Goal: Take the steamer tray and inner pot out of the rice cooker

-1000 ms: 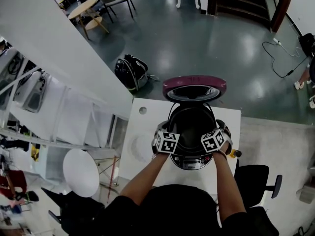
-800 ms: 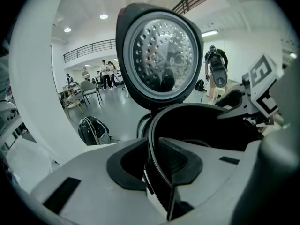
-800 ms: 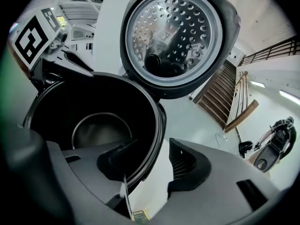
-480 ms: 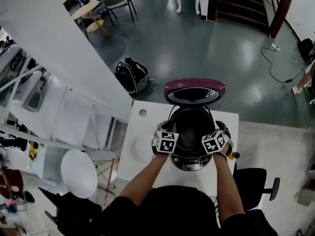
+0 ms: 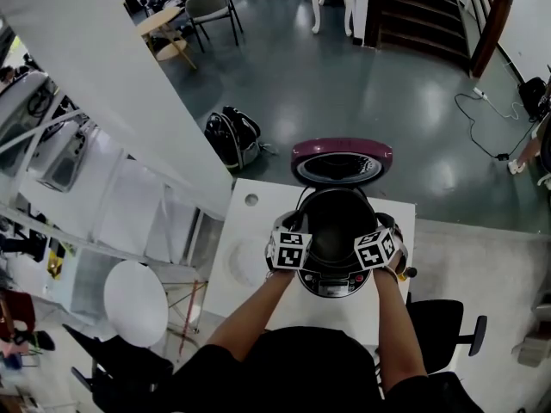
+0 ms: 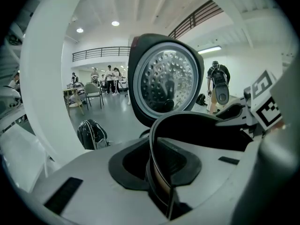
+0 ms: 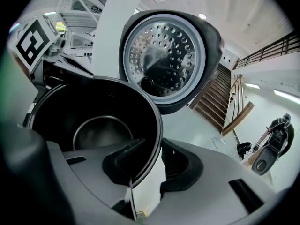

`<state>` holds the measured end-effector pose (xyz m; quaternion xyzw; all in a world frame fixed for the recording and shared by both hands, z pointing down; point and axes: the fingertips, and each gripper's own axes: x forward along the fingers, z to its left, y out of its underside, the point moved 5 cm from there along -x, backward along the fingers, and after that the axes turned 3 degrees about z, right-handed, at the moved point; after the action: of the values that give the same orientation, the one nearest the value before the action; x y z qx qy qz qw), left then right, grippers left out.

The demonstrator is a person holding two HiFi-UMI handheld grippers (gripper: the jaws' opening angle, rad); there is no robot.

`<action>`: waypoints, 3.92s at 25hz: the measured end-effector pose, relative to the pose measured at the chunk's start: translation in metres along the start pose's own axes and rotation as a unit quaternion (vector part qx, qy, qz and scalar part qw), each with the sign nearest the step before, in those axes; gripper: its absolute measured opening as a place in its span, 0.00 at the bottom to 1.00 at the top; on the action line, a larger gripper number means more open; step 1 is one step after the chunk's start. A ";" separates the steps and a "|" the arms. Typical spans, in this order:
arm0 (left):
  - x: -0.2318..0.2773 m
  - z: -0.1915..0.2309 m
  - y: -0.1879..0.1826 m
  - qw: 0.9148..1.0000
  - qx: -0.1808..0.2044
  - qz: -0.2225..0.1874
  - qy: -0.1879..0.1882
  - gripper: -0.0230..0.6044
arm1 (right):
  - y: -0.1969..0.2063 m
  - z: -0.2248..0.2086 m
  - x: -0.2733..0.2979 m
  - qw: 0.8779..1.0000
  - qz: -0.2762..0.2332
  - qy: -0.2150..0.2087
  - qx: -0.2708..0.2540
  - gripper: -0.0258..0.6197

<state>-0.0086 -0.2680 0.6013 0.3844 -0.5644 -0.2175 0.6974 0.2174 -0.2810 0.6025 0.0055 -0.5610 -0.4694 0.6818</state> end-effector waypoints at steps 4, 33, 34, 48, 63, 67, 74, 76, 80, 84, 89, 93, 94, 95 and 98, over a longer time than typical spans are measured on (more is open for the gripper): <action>-0.010 0.001 -0.011 1.000 -0.015 -0.018 0.002 0.11 | -0.011 -0.006 -0.012 1.000 -0.015 0.011 0.003 0.18; -0.157 0.119 -0.024 0.987 -0.092 -0.115 -0.065 0.10 | -0.144 0.089 -0.081 0.992 -0.118 -0.012 -0.037 0.17; -0.162 0.128 -0.021 0.986 -0.095 -0.115 -0.069 0.10 | -0.150 0.099 -0.080 0.992 -0.120 -0.015 -0.040 0.17; -0.208 0.235 0.053 0.982 -0.127 -0.089 -0.110 0.10 | -0.199 0.228 -0.061 0.988 -0.108 -0.064 -0.093 0.17; -0.183 0.263 0.132 0.987 -0.130 -0.019 -0.091 0.10 | -0.167 0.293 -0.019 0.989 -0.054 -0.065 -0.120 0.18; -0.171 0.259 0.151 0.988 -0.133 0.003 -0.080 0.10 | -0.147 0.301 -0.007 0.990 -0.039 -0.072 -0.119 0.18; -0.151 0.248 0.188 0.990 -0.124 0.033 -0.059 0.11 | -0.109 0.314 0.013 0.990 -0.002 -0.080 -0.117 0.18; -0.147 0.246 0.197 0.990 -0.124 0.044 -0.055 0.11 | -0.102 0.319 0.017 0.989 0.006 -0.080 -0.123 0.18; -0.142 0.248 0.211 0.989 -0.122 0.058 -0.054 0.11 | -0.100 0.325 0.021 0.987 0.008 -0.073 -0.141 0.18; -0.138 0.251 0.221 0.989 -0.120 0.065 -0.057 0.11 | -0.096 0.334 0.029 0.986 0.017 -0.078 -0.148 0.18; -0.133 0.254 0.233 0.988 -0.126 0.075 -0.046 0.11 | -0.085 0.343 0.038 0.985 0.027 -0.078 -0.154 0.19; -0.130 0.258 0.231 0.990 -0.119 0.070 -0.041 0.11 | -0.085 0.345 0.043 0.986 0.019 -0.074 -0.145 0.19; -0.130 0.258 0.231 0.990 -0.114 0.070 -0.041 0.11 | -0.085 0.345 0.044 0.987 0.017 -0.075 -0.144 0.19; -0.129 0.258 0.231 0.991 -0.109 0.070 -0.043 0.12 | -0.085 0.345 0.044 0.986 0.017 -0.076 -0.144 0.19; -0.127 0.256 0.232 0.992 -0.099 0.073 -0.035 0.12 | -0.084 0.346 0.044 0.985 0.020 -0.086 -0.150 0.19</action>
<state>-0.3177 -0.1070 0.7214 0.2630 -0.5911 -0.2342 0.7257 -0.1058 -0.1766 0.7195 -0.1485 -0.5411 -0.5326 0.6336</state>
